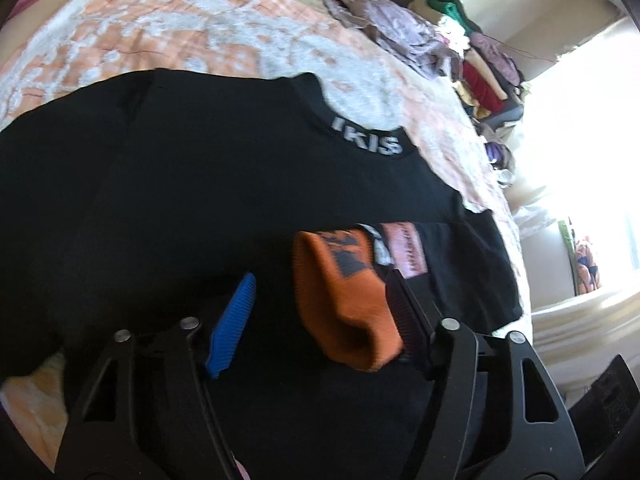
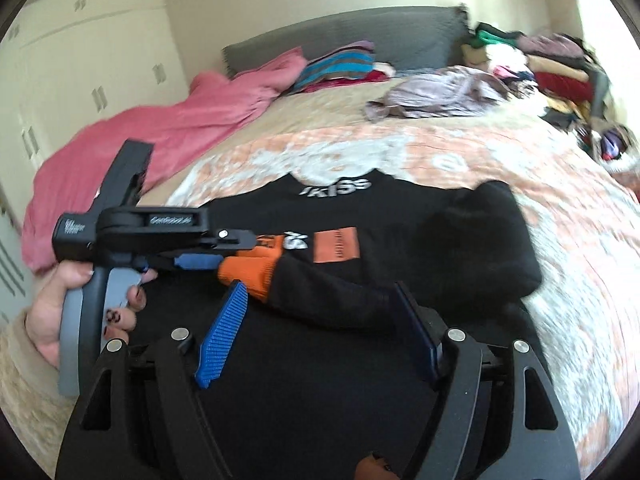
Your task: Fold small clothes
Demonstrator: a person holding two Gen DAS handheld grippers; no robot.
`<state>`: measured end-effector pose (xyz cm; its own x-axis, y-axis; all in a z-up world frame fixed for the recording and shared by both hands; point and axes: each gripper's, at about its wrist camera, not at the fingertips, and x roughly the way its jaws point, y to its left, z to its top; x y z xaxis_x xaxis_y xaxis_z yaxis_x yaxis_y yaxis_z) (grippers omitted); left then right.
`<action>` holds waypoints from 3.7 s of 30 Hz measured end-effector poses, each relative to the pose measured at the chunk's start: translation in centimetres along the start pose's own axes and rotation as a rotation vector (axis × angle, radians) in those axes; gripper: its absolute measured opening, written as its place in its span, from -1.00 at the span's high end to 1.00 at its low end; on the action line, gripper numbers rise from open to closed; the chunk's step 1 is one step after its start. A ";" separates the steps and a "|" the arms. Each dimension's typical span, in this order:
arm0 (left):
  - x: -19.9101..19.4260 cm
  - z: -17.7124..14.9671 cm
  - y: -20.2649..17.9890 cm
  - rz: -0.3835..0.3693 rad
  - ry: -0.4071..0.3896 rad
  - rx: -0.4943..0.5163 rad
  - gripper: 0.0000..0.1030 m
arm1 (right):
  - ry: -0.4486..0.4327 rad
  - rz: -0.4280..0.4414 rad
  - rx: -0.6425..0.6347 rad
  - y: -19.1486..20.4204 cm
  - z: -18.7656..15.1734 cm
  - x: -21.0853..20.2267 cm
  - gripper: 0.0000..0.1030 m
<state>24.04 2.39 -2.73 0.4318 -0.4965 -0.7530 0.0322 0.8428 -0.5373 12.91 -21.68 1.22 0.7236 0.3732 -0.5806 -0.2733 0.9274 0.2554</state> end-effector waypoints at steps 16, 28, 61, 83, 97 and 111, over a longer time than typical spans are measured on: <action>-4.1 0.9 -2.6 -0.089 -0.154 0.086 0.90 | -0.051 -0.051 0.126 -3.7 -0.2 -2.7 -0.40; -6.0 0.7 0.6 -0.036 -0.136 0.043 0.91 | -0.015 -0.115 0.087 -3.1 0.9 -1.0 -0.40; -1.7 -2.9 0.9 0.207 -0.025 0.184 0.44 | 0.123 -0.180 0.006 -4.3 2.5 5.7 -0.40; -5.4 -3.6 0.9 0.212 -0.118 0.167 -0.48 | 0.128 -0.188 0.074 -4.3 0.9 4.4 -0.81; -9.3 -4.3 3.0 0.321 -0.239 0.135 -0.81 | 0.068 -0.148 0.006 -0.6 1.7 2.7 -0.91; -12.6 -5.1 6.3 0.391 -0.306 0.073 -0.81 | 0.049 -0.056 -0.089 5.2 2.6 3.4 -0.91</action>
<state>14.22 12.88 1.43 0.6682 -0.0657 -0.7410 -0.1271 0.9714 -0.2007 15.61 -15.61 2.58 0.7081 0.3194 -0.6298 -0.2898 0.9447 0.1533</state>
